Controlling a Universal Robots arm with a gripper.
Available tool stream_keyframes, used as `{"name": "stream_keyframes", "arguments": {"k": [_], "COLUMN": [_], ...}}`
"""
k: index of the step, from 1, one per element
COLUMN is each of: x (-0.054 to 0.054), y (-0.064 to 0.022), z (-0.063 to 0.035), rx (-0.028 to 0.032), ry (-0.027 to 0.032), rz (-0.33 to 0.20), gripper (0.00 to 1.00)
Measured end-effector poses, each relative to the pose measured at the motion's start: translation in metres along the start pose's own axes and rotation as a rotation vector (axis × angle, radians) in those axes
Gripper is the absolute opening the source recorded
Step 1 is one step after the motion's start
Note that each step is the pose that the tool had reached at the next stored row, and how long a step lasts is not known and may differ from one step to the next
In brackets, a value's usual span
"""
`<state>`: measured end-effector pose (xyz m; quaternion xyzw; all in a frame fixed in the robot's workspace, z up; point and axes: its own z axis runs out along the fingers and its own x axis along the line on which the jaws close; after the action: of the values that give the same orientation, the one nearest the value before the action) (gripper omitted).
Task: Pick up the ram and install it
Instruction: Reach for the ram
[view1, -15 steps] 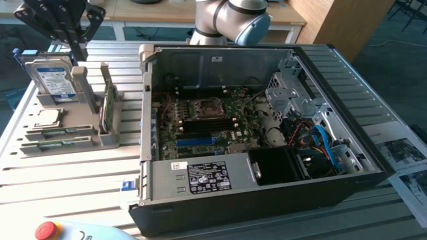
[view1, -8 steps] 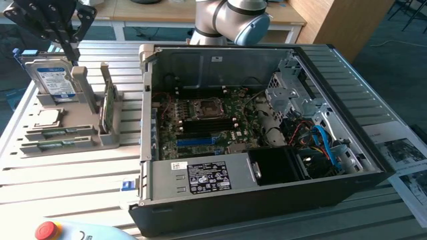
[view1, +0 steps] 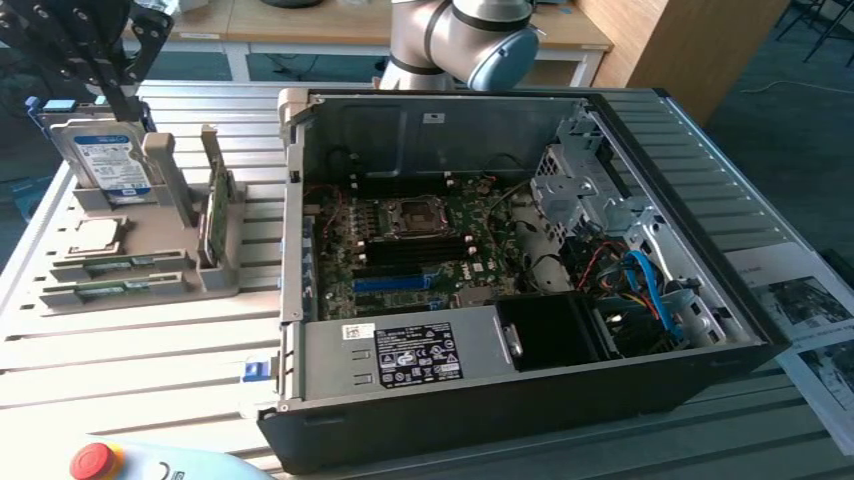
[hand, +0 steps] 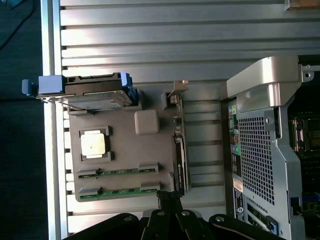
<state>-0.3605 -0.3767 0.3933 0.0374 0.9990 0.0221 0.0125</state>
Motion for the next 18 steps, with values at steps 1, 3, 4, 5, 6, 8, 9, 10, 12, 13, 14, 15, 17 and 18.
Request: {"name": "stream_keyframes", "arguments": {"k": [1,3,4,5,6,8,9,10,12,13,14,15,17,18], "x": [0.002,0.006,0.008,0.010,0.012,0.016,0.018,0.020,0.024,0.026,0.027,0.029,0.033,0.037], "y": [-0.0001,-0.0001,-0.0001,-0.0001,-0.0001,-0.0002,-0.0002,-0.0004,-0.0006,-0.0006,-0.0007,-0.0008,-0.0009,-0.0011], "z": [0.0000,-0.0001,-0.0002,-0.0002,-0.0003,-0.0003,-0.0004,-0.0005,-0.0005,-0.0006,-0.0006,-0.0007,-0.0008,-0.0009], "rx": [0.0000,0.0000,0.0000,0.0000,0.0000,0.0000,0.0000,0.0000,0.0000,0.0000,0.0000,0.0000,0.0000,0.0000], "ry": [0.0000,0.0000,-0.0001,-0.0001,0.0000,-0.0001,0.0000,0.0000,-0.0001,0.0000,0.0000,-0.0001,-0.0001,0.0000], "rz": [0.000,0.000,0.000,0.000,0.000,0.000,0.000,0.000,0.000,0.000,0.000,0.000,0.000,0.000], "gripper": [0.10,0.10,0.10,0.10,0.10,0.10,0.10,0.10,0.10,0.10,0.10,0.10,0.10,0.10]}}
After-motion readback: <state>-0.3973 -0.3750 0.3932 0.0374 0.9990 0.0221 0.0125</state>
